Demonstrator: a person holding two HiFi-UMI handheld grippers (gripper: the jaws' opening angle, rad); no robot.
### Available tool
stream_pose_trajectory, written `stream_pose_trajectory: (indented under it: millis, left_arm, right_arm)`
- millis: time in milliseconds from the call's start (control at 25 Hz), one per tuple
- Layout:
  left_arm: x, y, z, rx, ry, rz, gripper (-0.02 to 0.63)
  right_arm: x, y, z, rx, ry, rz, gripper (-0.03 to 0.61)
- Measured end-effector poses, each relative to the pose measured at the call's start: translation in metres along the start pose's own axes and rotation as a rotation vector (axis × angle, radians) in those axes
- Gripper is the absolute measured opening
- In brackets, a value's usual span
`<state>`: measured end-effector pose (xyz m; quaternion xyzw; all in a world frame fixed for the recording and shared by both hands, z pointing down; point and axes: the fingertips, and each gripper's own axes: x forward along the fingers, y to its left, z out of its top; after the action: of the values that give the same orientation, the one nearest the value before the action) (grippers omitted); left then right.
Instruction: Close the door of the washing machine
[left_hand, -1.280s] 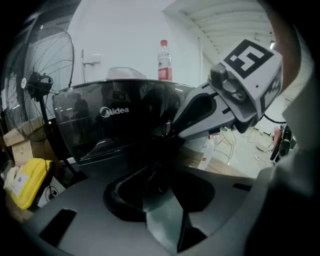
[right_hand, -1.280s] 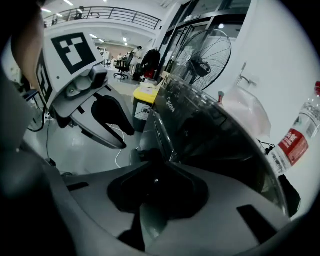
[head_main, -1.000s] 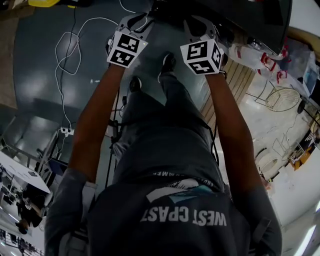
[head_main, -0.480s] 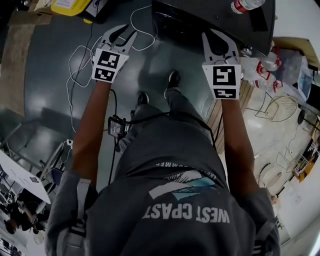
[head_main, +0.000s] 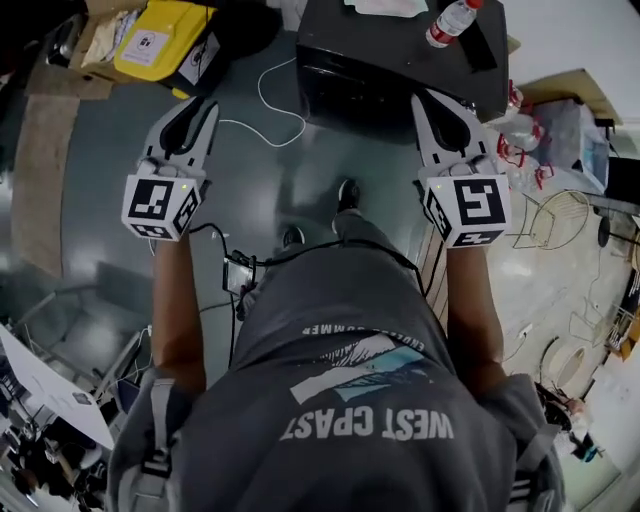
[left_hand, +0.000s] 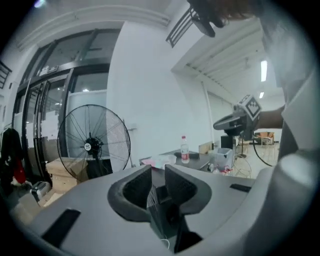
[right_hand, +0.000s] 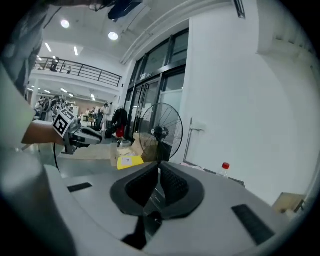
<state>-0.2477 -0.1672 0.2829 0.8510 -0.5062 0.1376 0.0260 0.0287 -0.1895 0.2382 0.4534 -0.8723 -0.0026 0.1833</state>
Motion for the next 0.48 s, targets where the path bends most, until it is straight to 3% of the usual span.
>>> stream_pose_trajectory:
  millis: [120, 240, 480]
  left_arm:
    - [-0.024, 0.001, 0.047, -0.041, -0.109, -0.012, 0.068]
    - [-0.044, -0.007, 0.084, -0.020, -0.185, -0.030, 0.049]
    - [-0.069, -0.033, 0.118, 0.001, -0.268, -0.095, 0.017]
  right_arm:
    - [-0.025, -0.005, 0.025, 0.067, -0.066, -0.019, 0.035]
    - [-0.052, -0.010, 0.048, 0.099, -0.129, -0.037, 0.029]
    - [-0.092, -0.014, 0.070, 0.115, -0.181, -0.089, 0.027]
